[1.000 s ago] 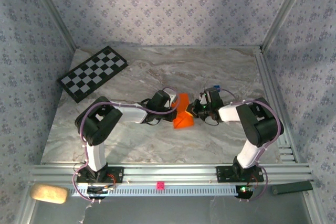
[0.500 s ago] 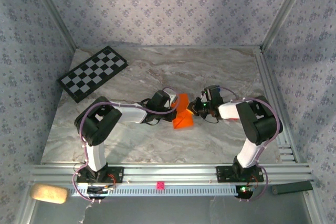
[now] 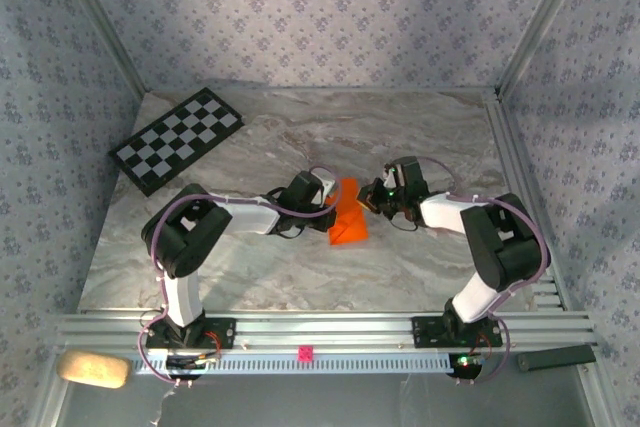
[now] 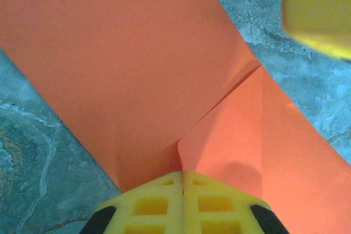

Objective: Fold a paper plane with a square sheet of paper (pick it up from the middle)
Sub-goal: Fold the triangle a second time at the center of the table.

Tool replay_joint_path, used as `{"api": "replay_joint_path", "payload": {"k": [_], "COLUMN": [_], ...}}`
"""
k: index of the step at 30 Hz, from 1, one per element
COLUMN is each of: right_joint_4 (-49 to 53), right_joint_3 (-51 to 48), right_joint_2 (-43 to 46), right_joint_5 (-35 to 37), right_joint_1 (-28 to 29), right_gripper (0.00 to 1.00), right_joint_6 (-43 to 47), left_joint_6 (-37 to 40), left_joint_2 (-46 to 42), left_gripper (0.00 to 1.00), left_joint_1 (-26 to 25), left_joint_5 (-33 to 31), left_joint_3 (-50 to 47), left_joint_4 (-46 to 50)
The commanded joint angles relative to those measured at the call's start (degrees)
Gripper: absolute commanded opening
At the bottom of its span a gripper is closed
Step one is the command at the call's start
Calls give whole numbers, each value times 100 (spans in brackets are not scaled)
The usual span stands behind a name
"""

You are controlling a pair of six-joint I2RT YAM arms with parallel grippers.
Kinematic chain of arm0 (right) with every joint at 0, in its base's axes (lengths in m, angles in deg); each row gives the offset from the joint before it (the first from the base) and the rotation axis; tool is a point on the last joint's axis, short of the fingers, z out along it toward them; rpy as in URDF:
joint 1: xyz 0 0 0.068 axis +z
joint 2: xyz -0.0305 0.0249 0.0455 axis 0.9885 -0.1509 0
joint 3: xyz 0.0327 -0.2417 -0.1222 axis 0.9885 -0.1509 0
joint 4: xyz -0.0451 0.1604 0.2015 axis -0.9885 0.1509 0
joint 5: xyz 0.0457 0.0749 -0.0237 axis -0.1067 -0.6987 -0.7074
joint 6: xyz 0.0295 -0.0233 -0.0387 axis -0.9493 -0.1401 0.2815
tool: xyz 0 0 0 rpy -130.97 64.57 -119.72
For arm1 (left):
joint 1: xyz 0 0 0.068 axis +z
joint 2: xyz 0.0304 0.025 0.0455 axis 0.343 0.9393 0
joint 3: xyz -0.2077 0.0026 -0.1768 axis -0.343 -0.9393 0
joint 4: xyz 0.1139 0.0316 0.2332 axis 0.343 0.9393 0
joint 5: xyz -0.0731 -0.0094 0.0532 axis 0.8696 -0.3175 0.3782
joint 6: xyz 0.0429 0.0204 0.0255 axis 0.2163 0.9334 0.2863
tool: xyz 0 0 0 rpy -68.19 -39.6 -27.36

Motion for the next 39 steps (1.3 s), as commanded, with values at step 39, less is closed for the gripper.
{"api": "replay_joint_path", "payload": {"k": [39], "right_joint_4": [293], "right_joint_3": [-444], "right_joint_2": [-639], "right_joint_5": [348], "right_joint_1": [292], "right_gripper": [0], "right_joint_6": [-69], "left_joint_6": [-1073], "left_joint_2": [-588], "left_gripper": [10], "left_joint_1": [0], "left_joint_5": [1992], "left_joint_3": [1013], "left_joint_4": [1418]}}
